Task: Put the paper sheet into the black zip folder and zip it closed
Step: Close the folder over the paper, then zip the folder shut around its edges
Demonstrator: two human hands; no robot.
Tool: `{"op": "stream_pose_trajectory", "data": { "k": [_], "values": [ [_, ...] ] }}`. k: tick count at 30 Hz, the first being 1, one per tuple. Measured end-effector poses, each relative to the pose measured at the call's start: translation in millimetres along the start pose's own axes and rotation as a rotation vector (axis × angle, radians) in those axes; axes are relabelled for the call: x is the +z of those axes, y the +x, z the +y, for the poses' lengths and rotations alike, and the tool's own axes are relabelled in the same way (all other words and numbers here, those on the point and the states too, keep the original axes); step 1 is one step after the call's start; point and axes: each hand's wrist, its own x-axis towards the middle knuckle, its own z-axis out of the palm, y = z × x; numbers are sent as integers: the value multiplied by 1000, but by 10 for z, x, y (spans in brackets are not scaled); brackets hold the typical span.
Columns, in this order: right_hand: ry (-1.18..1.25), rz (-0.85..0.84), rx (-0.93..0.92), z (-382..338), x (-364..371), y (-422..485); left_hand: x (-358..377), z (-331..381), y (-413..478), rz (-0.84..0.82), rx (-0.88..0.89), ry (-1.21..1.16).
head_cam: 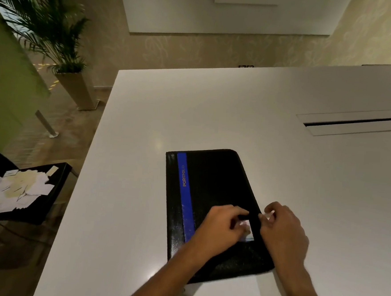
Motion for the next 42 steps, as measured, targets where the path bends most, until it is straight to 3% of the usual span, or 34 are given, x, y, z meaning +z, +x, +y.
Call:
{"op": "stream_pose_trajectory", "data": {
  "k": [5,9,16,20,29,42],
  "values": [
    [14,113,-252,-132,66,-562,-518,-165,-492,181,-107,-47],
    [105,16,-424,-316,179,-1045,-811,-201,-1009,259,-303,-142],
    [123,-168,-645,-338,305,-1721,-782,-205,-1893,258,-393,-131],
    [143,-208,-674,-237,374,-1993,-605,-203,-2168,337,-314,-152],
    [90,-123,-622,-349,497,-2086,-501,-283,-2283,485,-246,-63],
    [117,-42,-701,-371,486,-2100,-462,-282,-2258,489,-182,29]
  ]
}}
